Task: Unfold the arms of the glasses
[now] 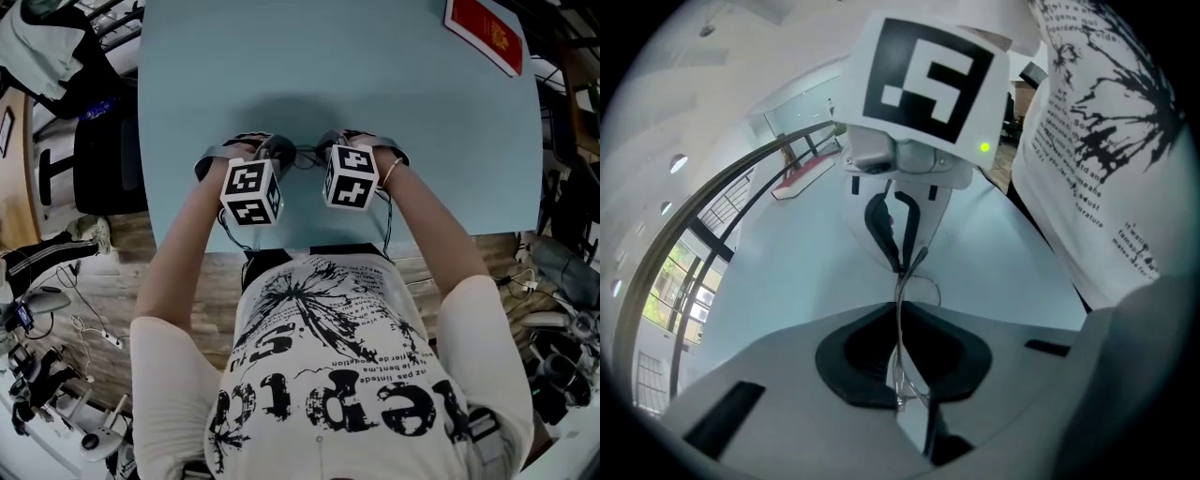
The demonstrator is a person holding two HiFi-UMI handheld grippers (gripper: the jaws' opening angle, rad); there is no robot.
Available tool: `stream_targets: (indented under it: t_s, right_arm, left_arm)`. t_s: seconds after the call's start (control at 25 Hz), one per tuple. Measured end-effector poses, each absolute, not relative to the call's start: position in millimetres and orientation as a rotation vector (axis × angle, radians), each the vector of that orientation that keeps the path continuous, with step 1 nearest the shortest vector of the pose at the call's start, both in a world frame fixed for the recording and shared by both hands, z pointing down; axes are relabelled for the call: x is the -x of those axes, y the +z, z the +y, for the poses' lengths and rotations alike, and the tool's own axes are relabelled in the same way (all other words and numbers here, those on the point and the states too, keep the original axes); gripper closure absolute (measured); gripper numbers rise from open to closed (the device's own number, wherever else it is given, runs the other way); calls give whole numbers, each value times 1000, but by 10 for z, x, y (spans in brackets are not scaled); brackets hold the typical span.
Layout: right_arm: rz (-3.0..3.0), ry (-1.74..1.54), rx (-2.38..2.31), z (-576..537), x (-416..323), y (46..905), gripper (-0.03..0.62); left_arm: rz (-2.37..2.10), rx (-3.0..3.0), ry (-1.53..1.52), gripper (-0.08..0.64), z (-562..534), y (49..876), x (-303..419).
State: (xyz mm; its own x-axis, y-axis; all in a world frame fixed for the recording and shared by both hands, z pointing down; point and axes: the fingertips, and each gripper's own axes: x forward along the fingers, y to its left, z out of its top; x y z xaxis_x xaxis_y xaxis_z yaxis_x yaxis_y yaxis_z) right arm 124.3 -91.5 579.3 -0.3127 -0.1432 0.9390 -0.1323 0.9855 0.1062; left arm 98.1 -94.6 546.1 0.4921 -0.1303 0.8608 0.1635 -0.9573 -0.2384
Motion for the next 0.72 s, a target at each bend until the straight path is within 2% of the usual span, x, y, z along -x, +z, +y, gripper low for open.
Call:
stream_targets:
  t_s: [0.72]
  right_arm:
    - [-1861, -7, -251, -882, -1231, 5727, 558]
  left_arm:
    - [121, 2545, -1319, 534, -992, 5050, -501]
